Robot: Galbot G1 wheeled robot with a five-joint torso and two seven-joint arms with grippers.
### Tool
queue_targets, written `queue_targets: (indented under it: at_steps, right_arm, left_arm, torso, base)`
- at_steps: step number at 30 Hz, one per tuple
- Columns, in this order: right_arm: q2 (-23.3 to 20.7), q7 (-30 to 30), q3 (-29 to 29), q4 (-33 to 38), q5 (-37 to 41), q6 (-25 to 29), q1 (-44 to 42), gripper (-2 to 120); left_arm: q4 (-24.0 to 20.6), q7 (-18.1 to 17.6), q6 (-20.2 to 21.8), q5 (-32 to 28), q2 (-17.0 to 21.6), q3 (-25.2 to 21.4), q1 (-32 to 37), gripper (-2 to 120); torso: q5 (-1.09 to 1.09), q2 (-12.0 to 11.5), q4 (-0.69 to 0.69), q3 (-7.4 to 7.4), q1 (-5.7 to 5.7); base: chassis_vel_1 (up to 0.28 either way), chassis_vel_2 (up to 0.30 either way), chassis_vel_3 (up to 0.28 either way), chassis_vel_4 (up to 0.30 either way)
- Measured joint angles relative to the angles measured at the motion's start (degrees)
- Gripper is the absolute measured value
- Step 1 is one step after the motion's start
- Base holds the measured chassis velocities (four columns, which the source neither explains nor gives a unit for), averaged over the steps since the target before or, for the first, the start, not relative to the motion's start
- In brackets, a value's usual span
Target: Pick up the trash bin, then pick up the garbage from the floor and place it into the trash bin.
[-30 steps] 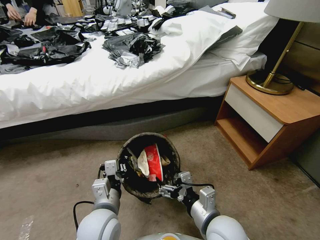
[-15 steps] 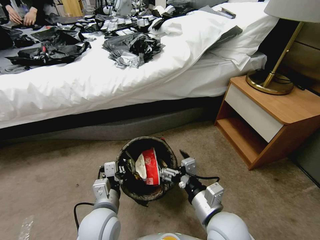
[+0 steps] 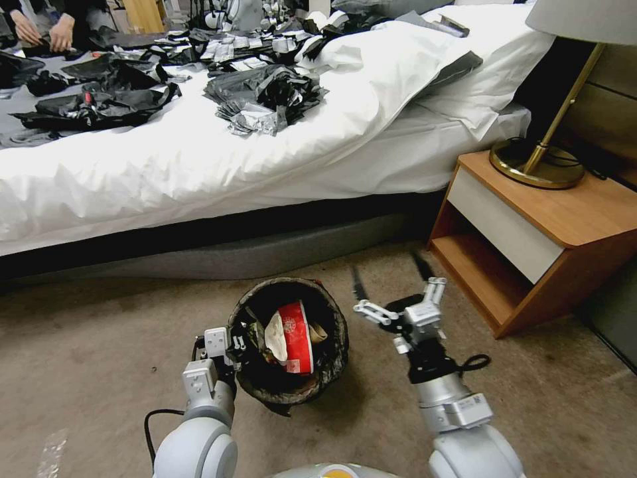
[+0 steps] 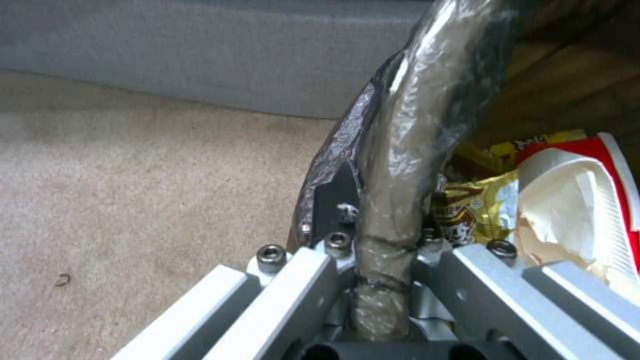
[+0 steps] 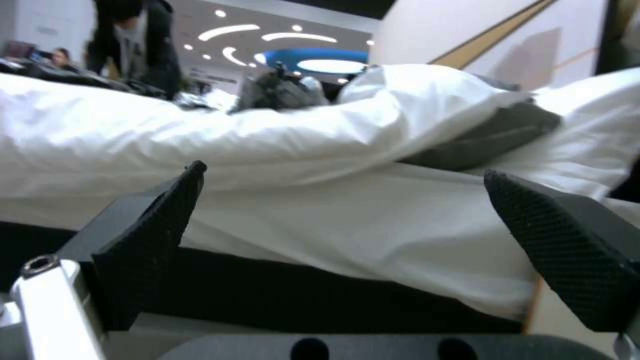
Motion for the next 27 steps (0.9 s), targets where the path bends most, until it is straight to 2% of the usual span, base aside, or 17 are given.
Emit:
queue_targets:
  at_steps: [8, 18, 27]
  right_arm:
    - [1.3, 0.5, 4.6, -3.8, 2.5, 3.1, -1.7, 100]
    - [1.7, 1.0, 5.3, -5.6, 4.0, 4.4, -1.2, 100]
    - [1.9, 1.0, 5.2, -6.2, 4.0, 4.7, -0.3, 100]
  left_arm:
    - [-1.2, 0.0, 0.0, -0.1, -0.1, 0.1, 0.3, 0]
    - [-1.9, -0.1, 0.0, -0.1, -0.2, 0.2, 0.4, 0]
    - [-2.5, -0.1, 0.3, -0.2, -0.2, 0.2, 0.6, 0]
  torso:
    - [0.00, 0.0, -0.01, 0.00, 0.00]
    - [0.00, 0.0, 0.00, 0.00, 0.00]
    - [-0.01, 0.0, 0.00, 0.00, 0.00]
  base:
    - [0.000, 0.000, 0.000, 0.000]
    - [0.027, 0.028, 0.030, 0.028]
    - [0.098, 0.089, 0.086, 0.091]
